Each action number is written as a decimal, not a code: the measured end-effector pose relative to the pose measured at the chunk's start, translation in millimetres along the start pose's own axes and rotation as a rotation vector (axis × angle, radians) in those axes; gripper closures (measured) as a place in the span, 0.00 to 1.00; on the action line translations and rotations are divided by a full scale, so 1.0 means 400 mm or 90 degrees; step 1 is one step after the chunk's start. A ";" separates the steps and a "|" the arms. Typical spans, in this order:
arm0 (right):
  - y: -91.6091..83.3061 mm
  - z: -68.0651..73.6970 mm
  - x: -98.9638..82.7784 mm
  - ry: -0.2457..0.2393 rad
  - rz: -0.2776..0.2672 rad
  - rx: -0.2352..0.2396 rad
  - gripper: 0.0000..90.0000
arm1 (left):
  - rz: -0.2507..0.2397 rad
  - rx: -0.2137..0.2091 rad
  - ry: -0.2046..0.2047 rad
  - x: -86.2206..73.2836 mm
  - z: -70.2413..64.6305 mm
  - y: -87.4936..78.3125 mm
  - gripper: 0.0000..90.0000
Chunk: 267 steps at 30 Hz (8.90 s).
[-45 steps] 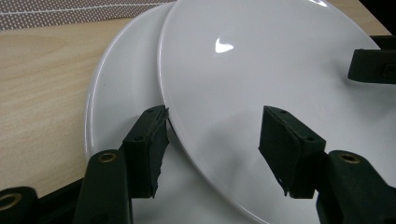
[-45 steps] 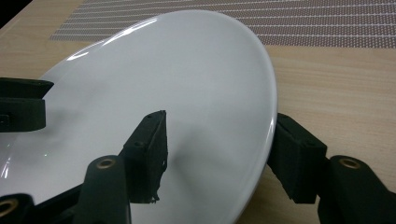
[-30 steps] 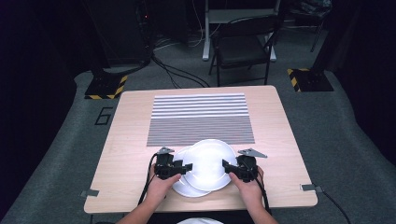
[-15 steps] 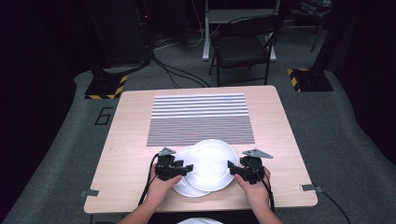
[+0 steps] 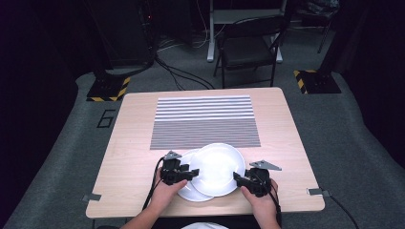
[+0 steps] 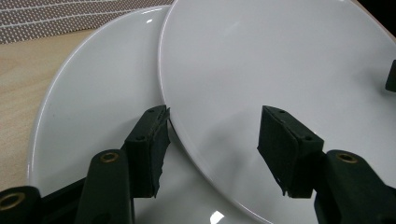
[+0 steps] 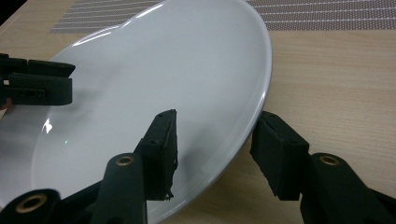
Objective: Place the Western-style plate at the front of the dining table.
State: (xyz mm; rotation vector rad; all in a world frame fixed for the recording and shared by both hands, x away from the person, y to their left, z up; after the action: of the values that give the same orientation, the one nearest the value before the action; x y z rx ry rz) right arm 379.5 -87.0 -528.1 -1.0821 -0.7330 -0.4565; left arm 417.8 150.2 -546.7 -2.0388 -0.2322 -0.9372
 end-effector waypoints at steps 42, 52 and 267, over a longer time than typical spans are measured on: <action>0.002 -0.030 -0.031 0.015 -0.003 -0.030 0.56 | -0.006 -0.025 0.014 -0.017 -0.055 0.002 0.50; 0.006 -0.021 -0.040 0.025 0.001 -0.028 0.50 | -0.015 -0.029 0.008 -0.018 -0.061 0.004 0.49; 0.185 0.073 0.358 -0.050 -0.073 0.000 0.52 | -0.133 0.019 -0.083 0.324 0.187 -0.042 0.53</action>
State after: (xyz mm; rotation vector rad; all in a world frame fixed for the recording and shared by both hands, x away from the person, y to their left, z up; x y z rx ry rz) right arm 517.1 -27.8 -461.7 -1.0659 -0.8672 -0.5131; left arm 540.5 196.0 -472.6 -2.0791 -0.5357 -0.9201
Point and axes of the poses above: each handheld gripper's, and its own axes: y roughly forward along the jaws, x roughly out of its top, z roughly to its left, the point moved 6 cm from there along y, roughly forward along the jaws
